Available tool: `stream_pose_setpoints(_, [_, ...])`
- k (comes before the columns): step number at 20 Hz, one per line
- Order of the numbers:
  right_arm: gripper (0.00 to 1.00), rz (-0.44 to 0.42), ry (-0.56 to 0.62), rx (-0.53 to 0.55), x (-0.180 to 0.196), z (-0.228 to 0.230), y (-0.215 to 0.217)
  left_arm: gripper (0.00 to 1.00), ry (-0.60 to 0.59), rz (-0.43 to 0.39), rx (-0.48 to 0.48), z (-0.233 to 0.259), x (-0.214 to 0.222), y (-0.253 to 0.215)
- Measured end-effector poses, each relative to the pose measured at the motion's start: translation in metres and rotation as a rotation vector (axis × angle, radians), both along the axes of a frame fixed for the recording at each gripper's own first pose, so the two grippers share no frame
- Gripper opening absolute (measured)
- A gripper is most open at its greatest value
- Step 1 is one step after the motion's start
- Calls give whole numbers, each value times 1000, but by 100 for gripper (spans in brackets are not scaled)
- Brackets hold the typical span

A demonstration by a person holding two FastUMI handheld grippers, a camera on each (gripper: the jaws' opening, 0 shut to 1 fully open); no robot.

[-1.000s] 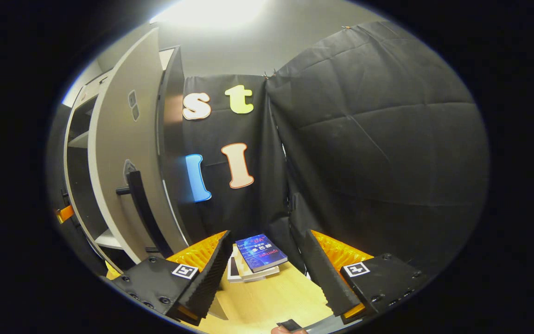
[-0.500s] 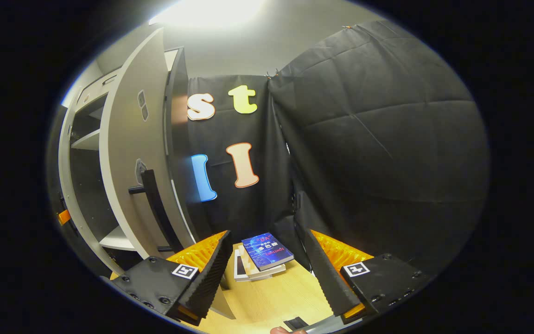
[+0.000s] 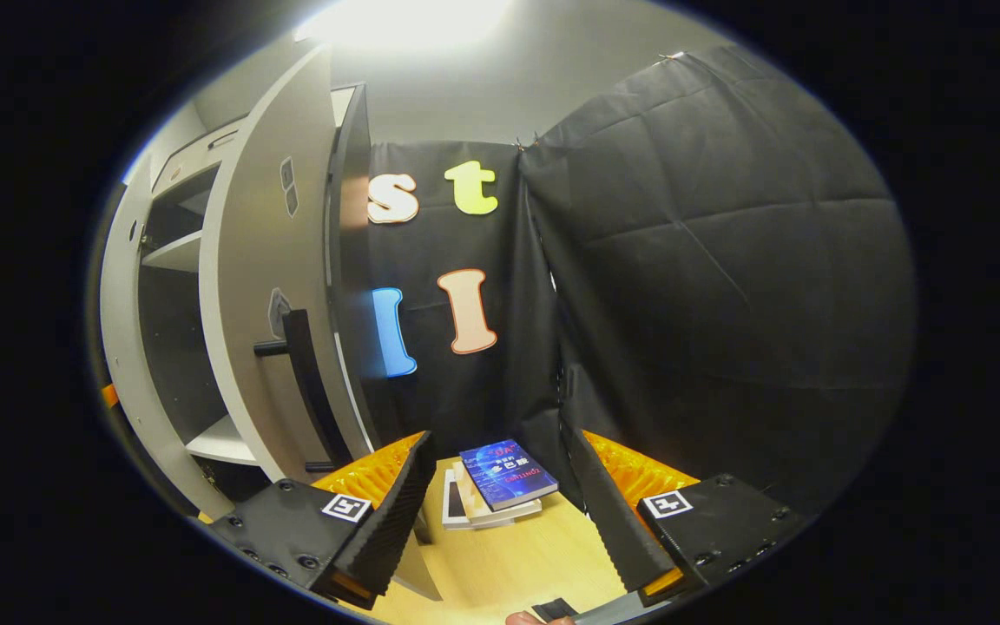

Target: Open the right door of the double-door shoe cabinet with the right hand, and open the left door with the left hand.

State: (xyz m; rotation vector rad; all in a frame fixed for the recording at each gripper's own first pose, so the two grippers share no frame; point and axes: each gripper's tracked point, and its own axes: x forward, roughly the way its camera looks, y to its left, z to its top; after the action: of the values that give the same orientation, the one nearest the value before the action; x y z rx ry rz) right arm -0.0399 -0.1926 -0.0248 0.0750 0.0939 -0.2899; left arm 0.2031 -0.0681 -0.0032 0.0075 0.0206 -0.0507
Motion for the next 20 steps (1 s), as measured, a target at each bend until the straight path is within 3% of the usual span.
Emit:
stream_pose_setpoints(9, [92,1,-1,5,-3,-2,1,4,-30,79,18,4,-9,29])
stream_pose_setpoints(12, [92,10,-1,2,0,-2,6,4,-62,148,60,6,-4,51])
stream_pose_setpoints(15, [92,25,-1,-3,1,0,11,1,-60,221,38,5,-10,72])
stream_pose_setpoints(17, [92,30,-6,0,-1,3,13,2,-57,181,5,6,-6,59])
stream_pose_setpoints(20, [92,52,-5,10,-2,2,21,2,-52,154,44,1,-8,62])
